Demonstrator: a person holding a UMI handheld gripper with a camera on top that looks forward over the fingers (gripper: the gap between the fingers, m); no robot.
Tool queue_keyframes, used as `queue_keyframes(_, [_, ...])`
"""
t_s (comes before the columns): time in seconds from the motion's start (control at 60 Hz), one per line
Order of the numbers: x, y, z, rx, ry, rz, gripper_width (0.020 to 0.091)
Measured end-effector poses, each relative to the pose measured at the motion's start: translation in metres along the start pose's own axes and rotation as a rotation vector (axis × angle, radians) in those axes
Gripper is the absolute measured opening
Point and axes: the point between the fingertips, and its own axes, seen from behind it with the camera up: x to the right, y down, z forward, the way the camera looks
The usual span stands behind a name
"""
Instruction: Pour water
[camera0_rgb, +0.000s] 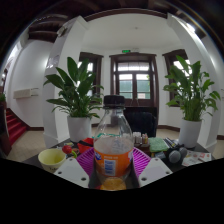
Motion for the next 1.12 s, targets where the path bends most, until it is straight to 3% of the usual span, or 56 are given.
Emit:
queue_keyframes(0.117, [0.002,0.008,-0.004,-0.04,0.014,0.017,0.0591])
queue_keyframes(0.133, [0.002,0.011,-0.005,-0.05,0.016,0.021,0.0621])
queue_keyframes(0.2, [0.002,0.019,-0.013,-0.071,0.026,0.036,0.0856])
queue_keyframes(0.217, [0.002,0.02,-0.016,-0.074,0.028,0.038,0.0876])
queue_keyframes(0.233, [0.002,0.021,-0.018,-0.078,0.031,0.04,0.0852])
queue_keyframes(0.433, [0.01,0.045,-0.086,-0.156,0.13,0.065,0.0857])
queue_keyframes(0.633, [0.005,0.046,-0.167,-0.188,0.211,0.07,0.0854])
queue_keyframes(1.117, [-0.02,-0.012,-0.258,-0.07,0.243,0.035,0.0857])
